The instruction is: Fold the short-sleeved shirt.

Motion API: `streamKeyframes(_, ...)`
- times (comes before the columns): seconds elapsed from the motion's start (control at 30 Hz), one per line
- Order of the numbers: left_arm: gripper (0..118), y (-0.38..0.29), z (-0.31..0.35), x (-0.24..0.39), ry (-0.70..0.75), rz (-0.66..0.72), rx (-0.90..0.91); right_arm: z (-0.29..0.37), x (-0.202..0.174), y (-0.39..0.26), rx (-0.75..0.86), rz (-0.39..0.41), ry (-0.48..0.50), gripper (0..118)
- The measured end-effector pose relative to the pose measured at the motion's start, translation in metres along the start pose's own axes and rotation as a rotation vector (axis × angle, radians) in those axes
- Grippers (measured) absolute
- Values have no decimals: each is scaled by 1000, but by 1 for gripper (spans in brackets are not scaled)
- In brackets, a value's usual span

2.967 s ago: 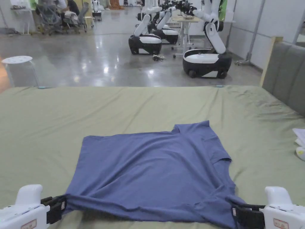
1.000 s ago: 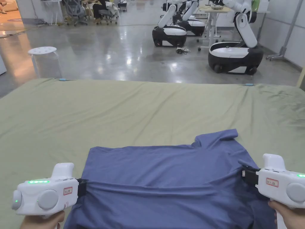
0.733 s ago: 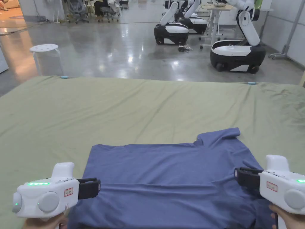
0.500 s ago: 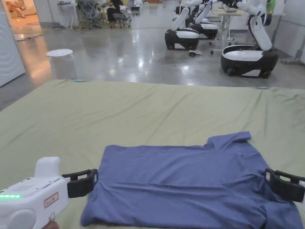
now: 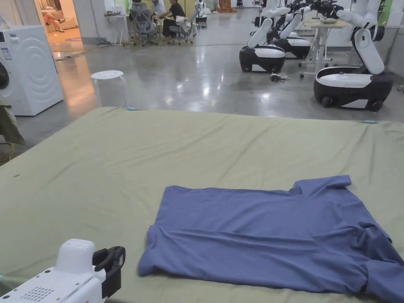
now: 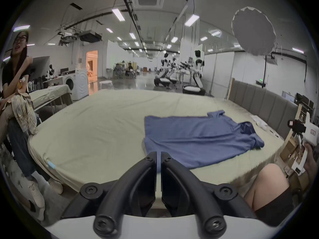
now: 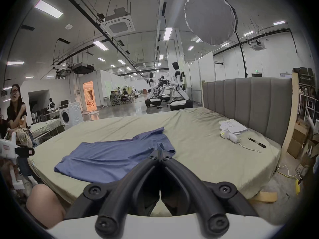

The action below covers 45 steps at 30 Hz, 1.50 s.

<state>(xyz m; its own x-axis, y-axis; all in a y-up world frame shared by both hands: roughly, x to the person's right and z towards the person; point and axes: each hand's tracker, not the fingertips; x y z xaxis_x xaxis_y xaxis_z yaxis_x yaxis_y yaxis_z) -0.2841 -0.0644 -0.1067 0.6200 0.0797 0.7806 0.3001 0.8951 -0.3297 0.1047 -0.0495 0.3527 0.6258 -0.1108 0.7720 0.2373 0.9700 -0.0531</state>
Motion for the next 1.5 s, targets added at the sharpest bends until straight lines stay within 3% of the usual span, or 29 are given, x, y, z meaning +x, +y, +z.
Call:
streamKeyframes(0.1, 4, 2, -34, -3, -32, 28, -94, 4, -5, 6, 22, 10, -10, 1)
streamKeyframes(0.13, 10, 1, -49, -6, -10, 32, -131, 2, -5, 7, 24, 10, -11, 1)
streamKeyframes(0.17, 27, -1, -65, -8, -6, 45, -165, 3, -10, 11, 31, 18, -9, 1)
streamKeyframes(0.2, 57, -1, -80, -8, 9, 42, -213, 5, -17, 13, 33, 18, -6, 1)
streamKeyframes(0.23, 99, -2, -99, -9, 0, 43, -266, 3, -18, 13, 31, 15, -1, 1)
streamKeyframes(0.27, 118, -6, -113, -9, -12, 40, -286, 2, -20, 13, 24, 16, 5, 1)
streamKeyframes(0.3, 115, -9, -122, -11, -31, 39, -245, 0, -21, 12, 19, 16, 11, 1)
streamKeyframes(0.43, 115, -25, -169, -13, 22, 54, -389, -1, -28, 10, 5, 21, 19, 1)
streamKeyframes(0.6, 113, -34, -186, -7, 31, 56, -424, -4, -33, 11, -14, 16, 15, 1)
streamKeyframes(0.63, 98, -33, -180, -4, 46, 29, -401, -5, -34, 11, -19, 17, 14, 1)
streamKeyframes(0.67, 63, -29, -176, -2, 50, 14, -383, -6, -35, 10, -22, 18, 14, 1)
streamKeyframes(0.73, 4, -24, -158, 2, 45, -10, -312, -11, -29, 7, -30, 18, 13, 1)
streamKeyframes(0.8, 4, -18, -148, -1, -98, 110, -324, -14, -32, 4, -45, 12, 18, 1)
streamKeyframes(0.93, 4, -16, -142, -2, -61, 72, -314, -19, -39, -1, -78, 1, 49, 1)
streamKeyframes(1.03, 4, -10, -137, -5, -73, 120, -277, -28, -41, 0, -104, 41, 66, 1)
streamKeyframes(1.2, 4, -4, -142, -3, -74, 63, -307, -87, -22, 0, -288, 41, 112, 3)
streamKeyframes(1.23, 4, -4, -142, -2, -71, 62, -305, -103, -18, -4, -330, 35, 106, 31)
streamKeyframes(1.3, 4, -4, -142, -2, -73, 75, -303, -138, -8, -17, -475, 44, 83, 115)
streamKeyframes(1.33, 4, -3, -140, -4, -73, 85, -300, -144, -2, -20, -343, 77, 63, 114)
streamKeyframes(1.37, 4, -3, -140, -4, -73, 93, -296, -153, -1, -31, -427, 56, 78, 113)
streamKeyframes(1.43, 4, -3, -140, -6, -77, 113, -297, -180, 7, -47, -534, 113, 38, 116)
streamKeyframes(1.5, 4, -2, -141, -7, -78, 116, -299, -191, 15, -60, -553, 95, 21, 116)
